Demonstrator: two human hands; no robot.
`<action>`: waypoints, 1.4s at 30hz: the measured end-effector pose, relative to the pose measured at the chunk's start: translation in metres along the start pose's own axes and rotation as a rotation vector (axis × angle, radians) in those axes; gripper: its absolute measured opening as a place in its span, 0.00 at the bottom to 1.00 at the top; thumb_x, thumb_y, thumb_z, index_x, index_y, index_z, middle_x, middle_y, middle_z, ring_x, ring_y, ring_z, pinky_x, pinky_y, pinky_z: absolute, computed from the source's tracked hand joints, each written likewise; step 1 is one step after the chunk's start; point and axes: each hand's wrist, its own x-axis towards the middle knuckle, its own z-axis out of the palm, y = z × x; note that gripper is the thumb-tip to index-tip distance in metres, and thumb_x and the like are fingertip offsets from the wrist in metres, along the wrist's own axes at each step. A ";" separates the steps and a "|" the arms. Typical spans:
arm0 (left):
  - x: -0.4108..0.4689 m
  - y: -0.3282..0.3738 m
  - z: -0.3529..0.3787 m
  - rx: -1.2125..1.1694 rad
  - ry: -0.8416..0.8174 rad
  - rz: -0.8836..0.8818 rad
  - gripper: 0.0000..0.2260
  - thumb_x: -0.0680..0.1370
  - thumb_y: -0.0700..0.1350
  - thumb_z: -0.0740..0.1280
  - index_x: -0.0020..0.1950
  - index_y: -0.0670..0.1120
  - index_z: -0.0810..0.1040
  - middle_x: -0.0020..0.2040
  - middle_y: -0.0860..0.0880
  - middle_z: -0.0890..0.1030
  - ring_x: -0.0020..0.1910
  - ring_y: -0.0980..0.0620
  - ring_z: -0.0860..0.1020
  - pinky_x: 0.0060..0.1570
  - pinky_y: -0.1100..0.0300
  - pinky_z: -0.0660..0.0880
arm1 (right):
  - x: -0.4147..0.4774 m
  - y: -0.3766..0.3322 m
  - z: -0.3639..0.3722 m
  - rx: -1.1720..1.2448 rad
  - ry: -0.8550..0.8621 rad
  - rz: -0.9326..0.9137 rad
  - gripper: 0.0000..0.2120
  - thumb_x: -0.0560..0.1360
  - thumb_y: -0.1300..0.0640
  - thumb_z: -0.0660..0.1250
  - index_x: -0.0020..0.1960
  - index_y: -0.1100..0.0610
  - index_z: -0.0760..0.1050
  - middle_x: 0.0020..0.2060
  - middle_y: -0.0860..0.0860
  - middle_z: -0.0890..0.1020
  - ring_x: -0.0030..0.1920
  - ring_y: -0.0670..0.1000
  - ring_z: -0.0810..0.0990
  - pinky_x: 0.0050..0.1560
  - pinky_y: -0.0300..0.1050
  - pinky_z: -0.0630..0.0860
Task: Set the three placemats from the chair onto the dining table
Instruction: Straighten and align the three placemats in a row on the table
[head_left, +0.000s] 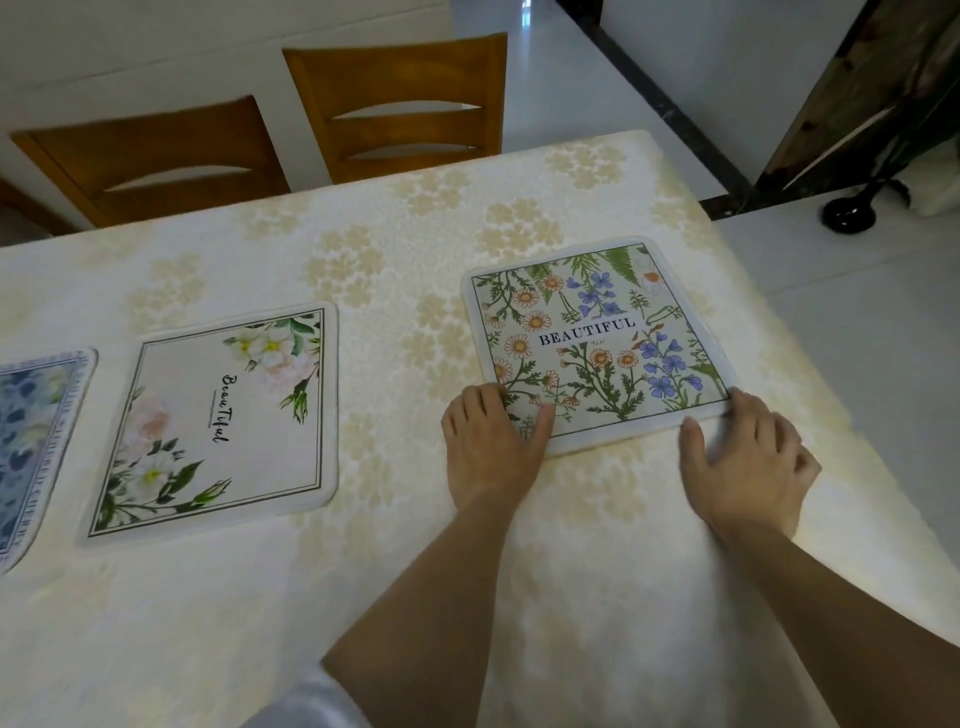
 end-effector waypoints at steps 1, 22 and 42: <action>0.000 0.000 0.000 -0.006 -0.002 0.011 0.31 0.77 0.72 0.54 0.64 0.48 0.70 0.58 0.50 0.72 0.60 0.49 0.70 0.68 0.52 0.68 | 0.000 0.000 0.000 0.004 0.005 -0.004 0.28 0.80 0.36 0.55 0.75 0.49 0.61 0.71 0.49 0.71 0.74 0.56 0.64 0.69 0.60 0.61; -0.009 0.007 -0.006 0.036 -0.088 0.028 0.26 0.79 0.68 0.55 0.74 0.60 0.66 0.77 0.55 0.63 0.78 0.50 0.57 0.79 0.48 0.52 | 0.005 0.004 0.001 -0.147 -0.100 -0.183 0.26 0.82 0.41 0.48 0.77 0.49 0.58 0.76 0.59 0.64 0.76 0.62 0.61 0.74 0.63 0.59; -0.064 0.040 0.004 0.089 -0.013 -0.334 0.38 0.72 0.76 0.54 0.76 0.55 0.63 0.78 0.54 0.64 0.80 0.51 0.55 0.78 0.45 0.51 | 0.042 0.042 -0.016 -0.095 -0.199 -0.369 0.29 0.78 0.37 0.57 0.77 0.46 0.62 0.78 0.51 0.66 0.74 0.57 0.64 0.70 0.60 0.62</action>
